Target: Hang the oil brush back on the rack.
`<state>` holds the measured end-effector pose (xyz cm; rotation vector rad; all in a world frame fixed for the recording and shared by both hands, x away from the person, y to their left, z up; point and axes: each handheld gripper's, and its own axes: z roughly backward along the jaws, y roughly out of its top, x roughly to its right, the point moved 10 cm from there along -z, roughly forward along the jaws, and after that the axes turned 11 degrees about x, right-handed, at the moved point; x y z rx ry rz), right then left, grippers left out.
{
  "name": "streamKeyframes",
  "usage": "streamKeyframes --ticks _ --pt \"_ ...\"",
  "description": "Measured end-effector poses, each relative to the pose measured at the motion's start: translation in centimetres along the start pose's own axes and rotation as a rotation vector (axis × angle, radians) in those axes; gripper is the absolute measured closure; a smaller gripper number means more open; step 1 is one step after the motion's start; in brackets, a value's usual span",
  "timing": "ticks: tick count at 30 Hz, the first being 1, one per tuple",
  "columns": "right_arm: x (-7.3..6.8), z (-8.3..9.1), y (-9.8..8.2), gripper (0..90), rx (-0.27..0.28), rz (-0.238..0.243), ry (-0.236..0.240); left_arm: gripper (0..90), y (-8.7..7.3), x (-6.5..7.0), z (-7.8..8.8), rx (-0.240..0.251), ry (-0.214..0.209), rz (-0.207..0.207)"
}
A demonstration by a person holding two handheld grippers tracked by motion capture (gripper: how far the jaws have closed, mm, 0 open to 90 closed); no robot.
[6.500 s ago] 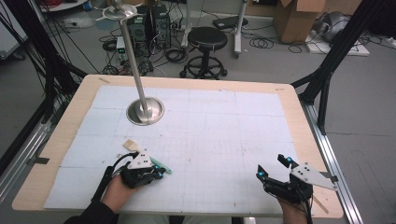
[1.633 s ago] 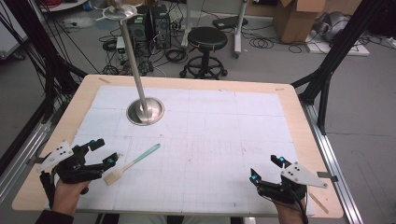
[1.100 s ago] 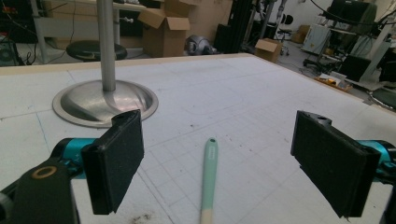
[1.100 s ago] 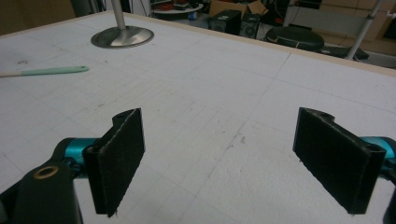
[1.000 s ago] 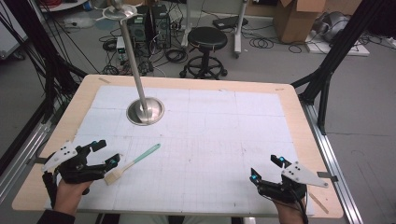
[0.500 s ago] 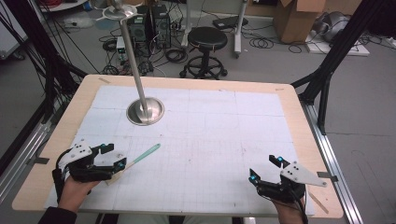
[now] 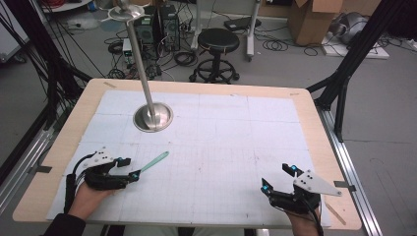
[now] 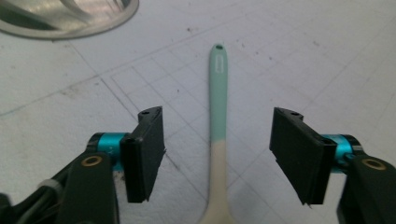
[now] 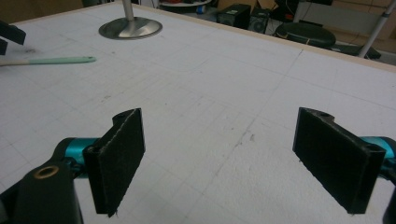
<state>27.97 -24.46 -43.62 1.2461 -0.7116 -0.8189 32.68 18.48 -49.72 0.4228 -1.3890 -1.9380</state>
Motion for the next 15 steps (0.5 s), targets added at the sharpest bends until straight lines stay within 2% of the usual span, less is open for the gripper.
streamKeyframes --ticks 3,8,15 --pt "0.02 0.01 0.0 15.3 -0.002 0.001 -0.001 43.6 -0.49 0.22 -0.23 -0.041 -0.006 -0.016" --pt "0.0 -0.04 0.01 15.3 0.0 0.004 0.002 54.1 -1.1 0.26 -0.63 -0.095 0.01 -0.041" --pt "-0.04 -0.1 -0.1 15.3 -0.008 0.004 0.003 63.1 -1.0 0.11 -0.9 -0.108 0.032 -0.058"
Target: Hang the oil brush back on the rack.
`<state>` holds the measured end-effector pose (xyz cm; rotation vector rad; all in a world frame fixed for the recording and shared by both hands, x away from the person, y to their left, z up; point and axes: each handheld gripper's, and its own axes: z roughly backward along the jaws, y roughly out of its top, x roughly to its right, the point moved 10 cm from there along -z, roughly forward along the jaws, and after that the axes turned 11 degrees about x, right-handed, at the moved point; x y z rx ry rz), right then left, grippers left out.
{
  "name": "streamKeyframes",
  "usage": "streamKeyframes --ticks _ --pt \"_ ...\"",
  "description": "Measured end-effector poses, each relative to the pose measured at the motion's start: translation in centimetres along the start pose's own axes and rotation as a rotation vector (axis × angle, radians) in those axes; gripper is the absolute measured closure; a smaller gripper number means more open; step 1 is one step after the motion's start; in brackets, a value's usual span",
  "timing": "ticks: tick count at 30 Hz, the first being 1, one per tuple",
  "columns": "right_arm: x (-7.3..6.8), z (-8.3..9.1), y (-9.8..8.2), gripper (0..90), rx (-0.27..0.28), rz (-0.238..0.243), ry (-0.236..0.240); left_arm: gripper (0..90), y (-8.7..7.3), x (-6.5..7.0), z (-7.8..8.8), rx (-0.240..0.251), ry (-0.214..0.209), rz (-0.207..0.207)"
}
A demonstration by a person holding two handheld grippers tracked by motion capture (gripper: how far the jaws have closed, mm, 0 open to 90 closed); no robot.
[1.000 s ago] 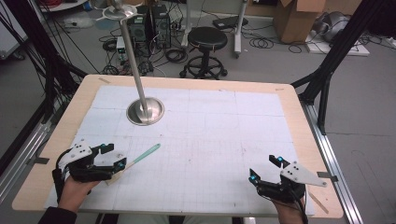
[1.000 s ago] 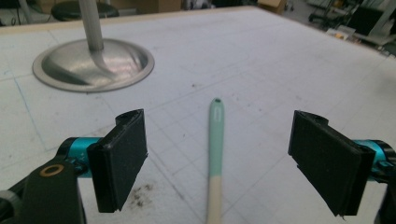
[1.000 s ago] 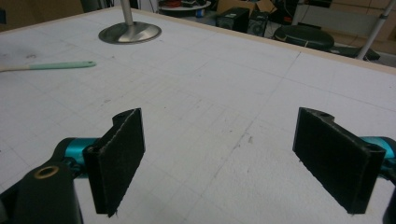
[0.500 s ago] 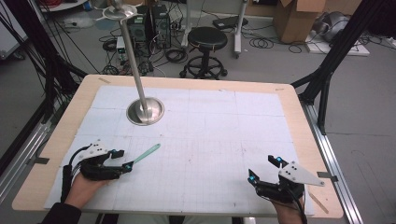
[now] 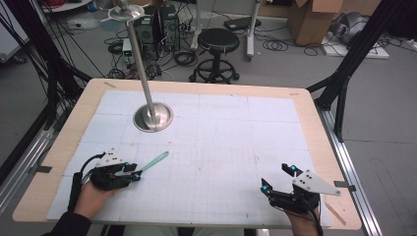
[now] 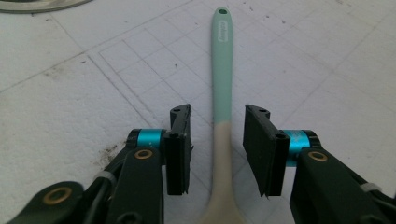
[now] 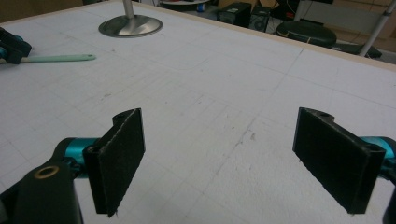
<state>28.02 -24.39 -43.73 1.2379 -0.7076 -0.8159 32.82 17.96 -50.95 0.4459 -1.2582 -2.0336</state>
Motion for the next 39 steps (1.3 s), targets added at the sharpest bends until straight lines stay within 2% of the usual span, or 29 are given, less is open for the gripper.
streamKeyframes --ticks 6,11,29,31,36,39 --pt "0.1 0.0 0.0 15.3 0.003 0.0 -0.002 73.0 0.1 0.2 -0.2 -0.013 0.005 -0.031" --pt "0.2 0.1 0.1 15.3 0.007 -0.009 -0.007 80.0 0.1 0.4 -0.2 -0.024 -0.005 -0.037" --pt "0.3 0.0 0.0 15.3 0.003 -0.013 -0.01 81.7 0.1 0.2 -0.2 -0.022 -0.009 -0.01" --pt "0.3 0.0 0.0 15.3 0.005 -0.012 -0.009 81.7 0.2 0.0 -0.1 -0.014 0.007 -0.006" --pt "0.4 0.1 0.1 15.3 0.01 -0.014 -0.014 81.8 1.4 0.0 0.7 0.076 -0.001 0.048" --pt "0.3 0.1 0.1 15.3 0.012 -0.015 -0.014 81.8 2.1 0.2 1.1 0.125 -0.009 0.067"
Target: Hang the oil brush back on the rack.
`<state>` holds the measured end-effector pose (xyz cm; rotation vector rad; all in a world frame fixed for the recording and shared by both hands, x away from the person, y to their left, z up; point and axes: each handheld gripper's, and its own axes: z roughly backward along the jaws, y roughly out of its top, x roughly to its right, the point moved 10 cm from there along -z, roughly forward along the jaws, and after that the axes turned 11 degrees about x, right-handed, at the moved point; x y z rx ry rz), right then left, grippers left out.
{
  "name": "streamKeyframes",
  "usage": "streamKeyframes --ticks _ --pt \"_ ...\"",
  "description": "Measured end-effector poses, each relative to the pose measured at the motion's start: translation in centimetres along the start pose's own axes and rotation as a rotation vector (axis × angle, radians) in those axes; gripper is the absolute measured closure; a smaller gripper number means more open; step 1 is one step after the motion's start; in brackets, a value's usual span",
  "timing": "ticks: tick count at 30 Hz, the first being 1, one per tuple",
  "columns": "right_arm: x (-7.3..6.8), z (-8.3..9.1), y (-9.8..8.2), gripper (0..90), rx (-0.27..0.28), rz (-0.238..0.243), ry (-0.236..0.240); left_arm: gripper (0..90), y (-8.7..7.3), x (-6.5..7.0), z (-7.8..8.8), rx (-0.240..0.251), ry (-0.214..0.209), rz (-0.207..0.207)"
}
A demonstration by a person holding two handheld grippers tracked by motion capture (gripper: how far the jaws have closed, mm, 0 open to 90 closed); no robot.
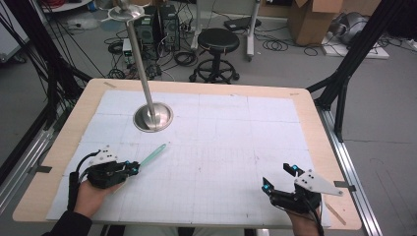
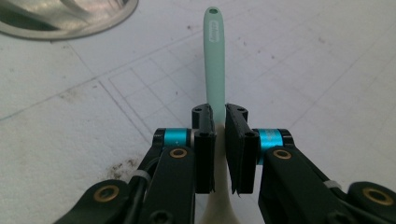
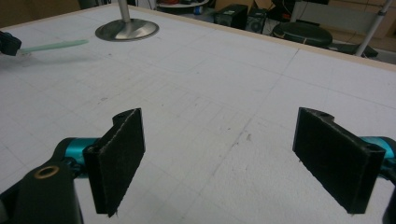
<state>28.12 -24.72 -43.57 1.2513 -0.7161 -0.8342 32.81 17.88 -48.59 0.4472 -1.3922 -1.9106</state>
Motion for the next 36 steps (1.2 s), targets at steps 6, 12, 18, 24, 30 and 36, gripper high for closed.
streamKeyframes --ticks 6,12,18,24,30,36 --pt "-0.1 -0.2 0.2 15.3 0.009 -0.006 0.003 81.8 1.5 0.7 0.6 0.101 -0.026 0.031" --pt "-0.8 -0.7 0.6 15.3 0.019 -0.013 0.03 81.8 2.7 1.5 1.0 0.169 -0.045 0.035" --pt "-2.0 -1.2 1.8 15.3 0.055 -0.004 0.07 81.8 4.2 3.1 1.3 0.229 -0.077 0.011" --pt "-3.5 -2.0 3.7 15.4 0.095 0.012 0.111 81.8 5.2 4.6 1.3 0.271 -0.105 -0.004" --pt "-5.5 -3.3 4.9 15.8 0.107 0.007 0.184 81.8 5.9 5.6 1.5 0.3 -0.121 -0.008" --pt "-9.1 -5.3 6.7 15.8 0.127 0.021 0.267 81.7 6.5 6.6 1.7 0.328 -0.136 -0.022"
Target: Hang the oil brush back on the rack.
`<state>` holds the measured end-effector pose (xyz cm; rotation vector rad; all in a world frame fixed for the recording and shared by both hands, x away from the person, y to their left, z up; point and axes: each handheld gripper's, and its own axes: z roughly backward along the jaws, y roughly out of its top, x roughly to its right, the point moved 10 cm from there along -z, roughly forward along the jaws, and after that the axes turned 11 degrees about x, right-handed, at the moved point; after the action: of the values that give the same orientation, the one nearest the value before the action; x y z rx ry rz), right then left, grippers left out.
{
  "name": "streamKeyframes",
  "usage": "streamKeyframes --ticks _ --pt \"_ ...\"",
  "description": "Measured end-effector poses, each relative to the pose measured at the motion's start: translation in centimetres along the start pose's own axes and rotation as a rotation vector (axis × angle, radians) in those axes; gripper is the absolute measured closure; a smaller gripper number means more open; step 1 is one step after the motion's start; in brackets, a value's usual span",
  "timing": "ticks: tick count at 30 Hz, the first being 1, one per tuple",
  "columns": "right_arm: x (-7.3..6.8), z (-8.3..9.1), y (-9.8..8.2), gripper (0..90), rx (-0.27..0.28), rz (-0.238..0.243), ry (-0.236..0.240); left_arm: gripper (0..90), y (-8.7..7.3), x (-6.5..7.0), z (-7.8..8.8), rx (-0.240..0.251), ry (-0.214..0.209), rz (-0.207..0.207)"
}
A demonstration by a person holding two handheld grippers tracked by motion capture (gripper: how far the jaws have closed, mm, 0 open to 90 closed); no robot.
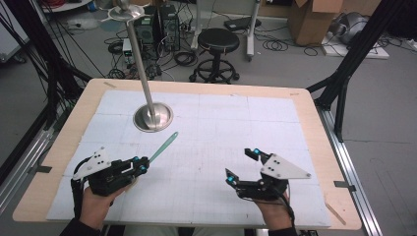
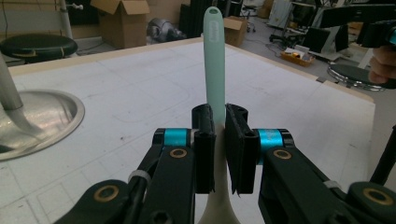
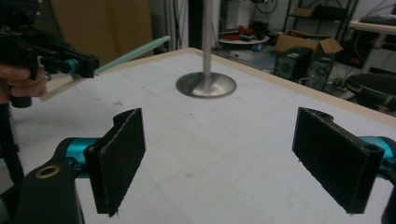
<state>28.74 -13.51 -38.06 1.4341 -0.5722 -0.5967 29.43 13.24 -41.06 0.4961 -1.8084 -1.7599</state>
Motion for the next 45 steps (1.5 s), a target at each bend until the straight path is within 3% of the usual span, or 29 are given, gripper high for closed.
streamKeyframes --ticks 4,11,20,31,45 --pt "-2.2 -2.5 0.5 15.8 0.001 -0.009 0.063 81.7 0.5 1.0 0.0 0.015 -0.02 -0.016" --pt "-3.9 -4.8 0.2 15.8 -0.009 -0.045 0.114 81.7 1.0 2.9 -0.4 0.031 -0.062 -0.042" --pt "-4.9 -5.7 0.5 18.6 0.012 -0.105 0.164 81.7 1.0 4.9 -1.1 0.031 -0.109 -0.058" --pt "-6.2 -6.5 0.9 26.8 0.018 -0.159 0.228 81.7 0.9 6.2 -1.6 0.032 -0.136 -0.067" --pt "-7.4 -7.3 2.6 41.9 0.052 -0.203 0.278 81.7 0.6 6.5 -1.8 0.016 -0.138 -0.048"
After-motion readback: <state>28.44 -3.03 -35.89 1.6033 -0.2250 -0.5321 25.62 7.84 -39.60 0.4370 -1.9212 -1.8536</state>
